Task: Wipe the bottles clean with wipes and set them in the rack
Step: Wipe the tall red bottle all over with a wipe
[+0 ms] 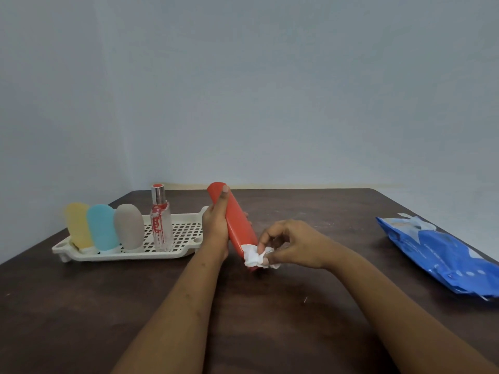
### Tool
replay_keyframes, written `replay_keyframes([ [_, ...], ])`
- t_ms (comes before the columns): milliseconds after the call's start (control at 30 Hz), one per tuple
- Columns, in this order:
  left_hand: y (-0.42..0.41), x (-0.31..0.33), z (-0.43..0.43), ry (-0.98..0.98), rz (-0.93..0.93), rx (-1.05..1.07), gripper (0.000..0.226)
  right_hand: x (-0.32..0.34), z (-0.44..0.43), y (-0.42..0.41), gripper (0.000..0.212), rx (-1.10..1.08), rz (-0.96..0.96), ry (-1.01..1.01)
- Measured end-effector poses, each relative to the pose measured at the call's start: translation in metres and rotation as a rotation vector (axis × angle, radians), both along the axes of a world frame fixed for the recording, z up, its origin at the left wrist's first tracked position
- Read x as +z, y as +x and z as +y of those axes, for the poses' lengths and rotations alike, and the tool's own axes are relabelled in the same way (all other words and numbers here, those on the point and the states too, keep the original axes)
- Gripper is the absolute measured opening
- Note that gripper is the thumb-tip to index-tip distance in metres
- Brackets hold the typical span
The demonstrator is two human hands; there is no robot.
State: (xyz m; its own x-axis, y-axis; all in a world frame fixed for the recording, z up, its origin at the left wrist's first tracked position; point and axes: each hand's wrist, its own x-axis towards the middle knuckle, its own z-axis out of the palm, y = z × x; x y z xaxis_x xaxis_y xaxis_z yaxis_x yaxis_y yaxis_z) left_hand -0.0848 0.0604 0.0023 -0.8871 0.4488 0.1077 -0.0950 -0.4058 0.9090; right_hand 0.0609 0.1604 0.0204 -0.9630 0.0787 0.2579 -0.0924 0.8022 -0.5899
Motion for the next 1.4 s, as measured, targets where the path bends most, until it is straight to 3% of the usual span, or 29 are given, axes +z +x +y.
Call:
replay_keyframes([
  [200,-0.005,-0.003,0.003,-0.055,-0.083,0.083,0.063,-0.004,-0.008,0.001,0.017,-0.005,0.090,0.042],
  [300,-0.004,0.000,0.004,0.005,-0.136,0.105,0.052,-0.004,-0.005,0.000,0.015,-0.089,0.172,0.055],
  [467,-0.004,0.008,0.002,0.240,-0.251,0.113,0.054,-0.004,0.004,0.003,0.012,-0.254,0.284,-0.322],
  [567,-0.001,0.013,-0.001,0.362,-0.293,0.188,0.045,-0.007,-0.004,-0.001,0.011,-0.230,0.480,-0.526],
  [667,0.000,0.017,-0.003,0.420,-0.337,0.255,0.035,-0.009,-0.019,-0.010,0.026,-0.301,0.668,-0.460],
  [800,-0.003,0.017,-0.005,0.414,-0.365,0.346,0.032,-0.017,-0.034,-0.015,0.025,-0.301,0.797,-0.332],
  [1067,0.001,0.020,-0.004,0.406,-0.398,0.354,0.035,-0.021,-0.034,-0.008,0.015,-0.191,0.793,-0.253],
  [1233,0.002,0.018,-0.002,0.403,-0.376,0.343,0.032,-0.024,-0.019,-0.010,0.028,-0.315,0.747,-0.092],
  [1400,0.012,0.018,0.001,0.395,-0.278,0.268,0.035,-0.020,-0.002,-0.006,0.026,-0.455,0.662,-0.237],
])
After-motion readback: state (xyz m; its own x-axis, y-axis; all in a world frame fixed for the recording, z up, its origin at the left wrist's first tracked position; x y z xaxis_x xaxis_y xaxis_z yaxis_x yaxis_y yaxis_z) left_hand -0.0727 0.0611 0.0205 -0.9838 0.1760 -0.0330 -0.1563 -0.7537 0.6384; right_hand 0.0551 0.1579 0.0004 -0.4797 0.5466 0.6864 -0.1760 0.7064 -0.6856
